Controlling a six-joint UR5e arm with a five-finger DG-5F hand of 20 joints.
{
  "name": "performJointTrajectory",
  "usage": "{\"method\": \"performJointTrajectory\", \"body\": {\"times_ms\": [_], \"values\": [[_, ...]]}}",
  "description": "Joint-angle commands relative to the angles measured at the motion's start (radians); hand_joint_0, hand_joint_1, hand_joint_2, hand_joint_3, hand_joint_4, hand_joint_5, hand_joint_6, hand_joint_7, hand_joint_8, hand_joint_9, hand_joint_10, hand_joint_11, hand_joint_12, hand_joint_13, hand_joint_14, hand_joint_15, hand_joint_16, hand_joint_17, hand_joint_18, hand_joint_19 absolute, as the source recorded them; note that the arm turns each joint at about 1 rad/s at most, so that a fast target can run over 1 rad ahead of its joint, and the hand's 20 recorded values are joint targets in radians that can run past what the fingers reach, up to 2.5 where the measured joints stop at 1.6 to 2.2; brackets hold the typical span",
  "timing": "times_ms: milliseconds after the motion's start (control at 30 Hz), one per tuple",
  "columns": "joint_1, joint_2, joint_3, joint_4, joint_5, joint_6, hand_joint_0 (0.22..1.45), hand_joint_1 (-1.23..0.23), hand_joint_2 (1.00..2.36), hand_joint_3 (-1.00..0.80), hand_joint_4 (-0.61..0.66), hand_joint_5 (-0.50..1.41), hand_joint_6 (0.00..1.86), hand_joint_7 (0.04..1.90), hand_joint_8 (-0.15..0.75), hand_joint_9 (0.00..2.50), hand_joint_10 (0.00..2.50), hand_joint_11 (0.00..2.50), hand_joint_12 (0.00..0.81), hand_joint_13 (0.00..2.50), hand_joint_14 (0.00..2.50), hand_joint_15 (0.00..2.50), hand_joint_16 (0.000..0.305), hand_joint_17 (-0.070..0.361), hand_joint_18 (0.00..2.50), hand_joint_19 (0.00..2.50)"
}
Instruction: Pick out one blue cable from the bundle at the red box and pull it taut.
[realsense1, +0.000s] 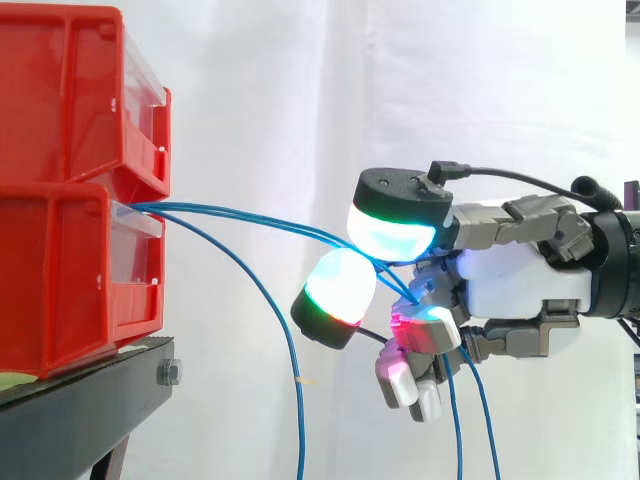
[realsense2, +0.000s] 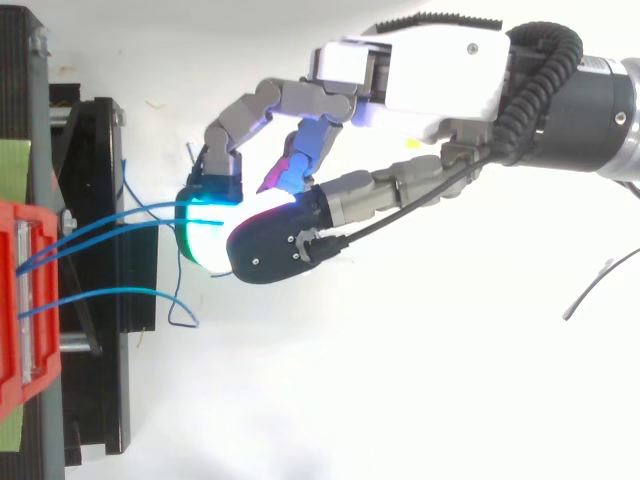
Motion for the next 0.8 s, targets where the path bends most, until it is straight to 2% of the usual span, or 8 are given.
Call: {"method": "performJointTrajectory", "body": {"times_ms": [0,133,367,500,767], "values": [[0.0,-0.001,-0.001,-0.002,0.02,-0.017,0.61,-0.68,1.01,-0.13,0.18,-0.17,0.88,0.86,0.382,1.22,0.02,0.89,0.465,1.02,0.02,0.55,0.067,0.15,0.97,0.67],[0.0,0.001,-0.001,-0.004,0.034,-0.028,0.62,-0.71,1.02,-0.15,0.17,-0.18,0.89,0.85,0.372,1.19,0.02,0.9,0.455,1.01,0.02,0.57,0.064,0.145,0.94,0.68],[0.0,-0.001,0.001,-0.004,0.032,-0.049,0.65,-0.75,1.02,-0.26,0.15,-0.19,0.9,0.85,0.349,1.15,0.02,0.94,0.433,0.97,0.02,0.57,0.059,0.132,0.9,0.69],[-0.001,-0.001,-0.001,0.001,0.032,-0.089,0.66,-0.77,1.01,-0.31,0.15,-0.19,0.91,0.84,0.35,1.14,0.03,0.93,0.426,0.96,0.02,0.56,0.058,0.131,0.89,0.68],[0.0,0.001,0.001,0.001,0.031,-0.089,0.69,-0.81,1.01,-0.4,0.12,-0.19,0.92,0.82,0.347,1.16,0.03,0.95,0.421,0.96,0.02,0.56,0.057,0.127,0.9,0.66]]}}
